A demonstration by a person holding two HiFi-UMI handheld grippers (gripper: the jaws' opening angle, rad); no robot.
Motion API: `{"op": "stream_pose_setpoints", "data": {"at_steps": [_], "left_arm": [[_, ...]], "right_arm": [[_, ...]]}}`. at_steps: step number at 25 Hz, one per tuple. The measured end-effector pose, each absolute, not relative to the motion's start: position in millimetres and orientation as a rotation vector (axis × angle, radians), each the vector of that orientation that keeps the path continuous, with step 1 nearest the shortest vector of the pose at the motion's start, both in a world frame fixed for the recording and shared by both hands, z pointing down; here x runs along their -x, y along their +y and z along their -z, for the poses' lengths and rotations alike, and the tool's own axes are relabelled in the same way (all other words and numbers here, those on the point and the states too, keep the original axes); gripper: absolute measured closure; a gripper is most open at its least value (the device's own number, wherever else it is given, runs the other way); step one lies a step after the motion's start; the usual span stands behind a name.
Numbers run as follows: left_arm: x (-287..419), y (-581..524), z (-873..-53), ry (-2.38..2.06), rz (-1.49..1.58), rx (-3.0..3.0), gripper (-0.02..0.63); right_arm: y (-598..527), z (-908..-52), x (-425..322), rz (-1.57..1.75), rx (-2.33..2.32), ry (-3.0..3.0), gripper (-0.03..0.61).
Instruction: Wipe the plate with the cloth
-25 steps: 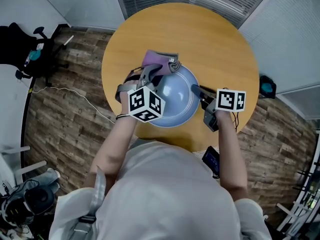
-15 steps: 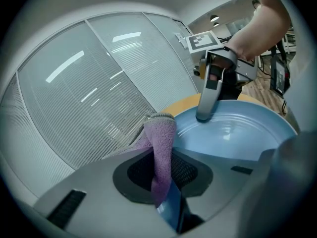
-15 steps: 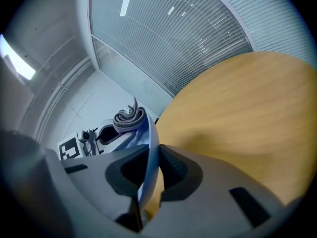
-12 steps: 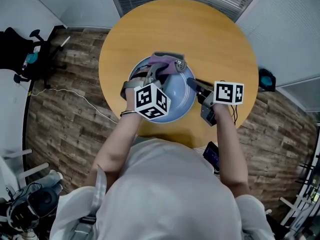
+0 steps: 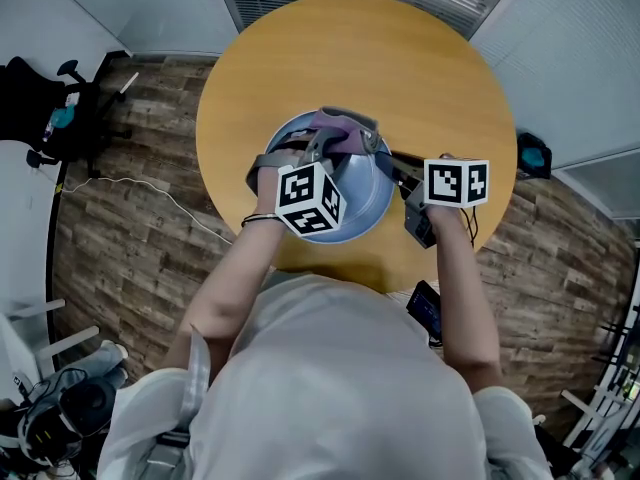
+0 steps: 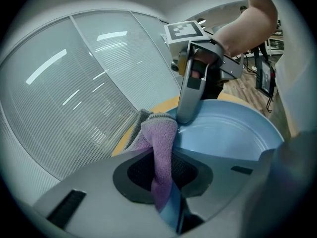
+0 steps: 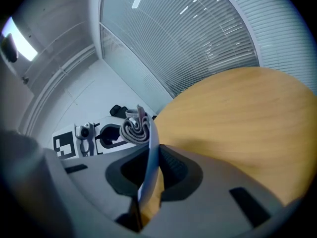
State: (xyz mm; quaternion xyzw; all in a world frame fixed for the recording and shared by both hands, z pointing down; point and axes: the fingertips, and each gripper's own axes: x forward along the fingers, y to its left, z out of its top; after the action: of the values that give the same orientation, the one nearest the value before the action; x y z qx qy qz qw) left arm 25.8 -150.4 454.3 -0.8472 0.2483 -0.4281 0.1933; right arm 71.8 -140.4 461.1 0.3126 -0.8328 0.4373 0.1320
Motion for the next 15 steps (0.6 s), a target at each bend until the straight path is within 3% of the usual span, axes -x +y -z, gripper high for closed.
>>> {"op": "stream_pose_setpoints", "data": {"at_steps": [15], "left_arm": [[-29.6, -144.5, -468.3, 0.61, 1.342, 2.269, 0.543]], "right_arm": [[-140.4, -464.7, -78.9, -1.324, -0.924, -2.421, 0.518]]}}
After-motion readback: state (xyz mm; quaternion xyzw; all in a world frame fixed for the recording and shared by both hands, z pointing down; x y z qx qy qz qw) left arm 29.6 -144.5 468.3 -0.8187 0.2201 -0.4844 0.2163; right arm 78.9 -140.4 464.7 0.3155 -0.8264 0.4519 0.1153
